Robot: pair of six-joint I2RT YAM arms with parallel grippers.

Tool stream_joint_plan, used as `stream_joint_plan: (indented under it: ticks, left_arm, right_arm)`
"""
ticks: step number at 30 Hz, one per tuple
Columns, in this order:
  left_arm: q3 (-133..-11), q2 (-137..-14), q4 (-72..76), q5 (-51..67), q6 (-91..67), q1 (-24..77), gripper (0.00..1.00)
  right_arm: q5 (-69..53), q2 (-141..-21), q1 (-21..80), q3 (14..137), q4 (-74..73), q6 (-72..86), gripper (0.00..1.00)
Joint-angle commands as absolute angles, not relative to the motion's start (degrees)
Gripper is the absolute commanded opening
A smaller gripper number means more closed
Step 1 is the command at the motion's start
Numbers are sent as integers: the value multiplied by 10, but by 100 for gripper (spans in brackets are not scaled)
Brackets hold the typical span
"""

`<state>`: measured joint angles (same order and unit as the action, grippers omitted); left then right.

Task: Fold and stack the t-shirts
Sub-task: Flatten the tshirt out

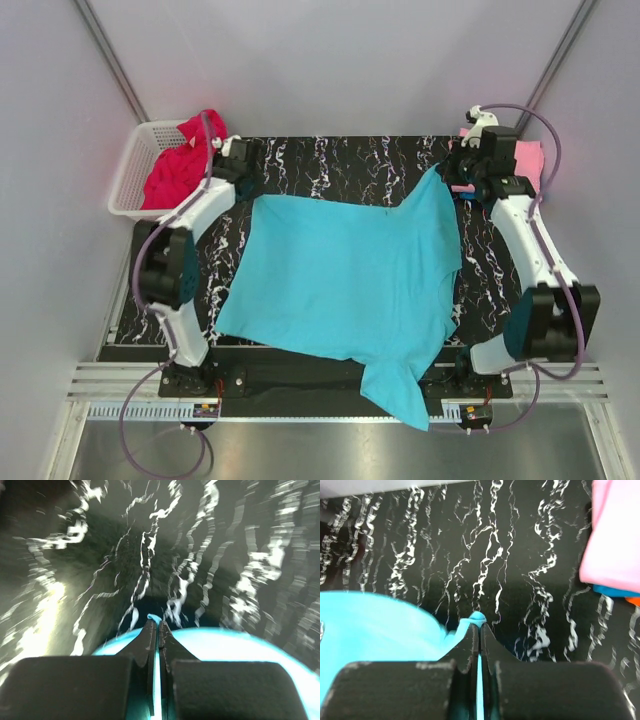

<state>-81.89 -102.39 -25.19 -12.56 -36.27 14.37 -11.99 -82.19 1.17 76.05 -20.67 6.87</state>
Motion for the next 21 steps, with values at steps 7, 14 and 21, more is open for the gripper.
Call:
stream_joint_plan:
  ticks: [7,14,21]
  left_arm:
    - [-934,-1205,-156,-169,-363,154,0]
    - [-970,-1225,-152,-218,-354,152,0]
    - [-968,-1202,-156,-240,-368,148,0]
  right_arm:
    - [-192,-1024,11,810,-73,86,0]
    - [-205,-1103,11,868,-76,100,0]
    - [-181,-1063,11,854,-115,103,0]
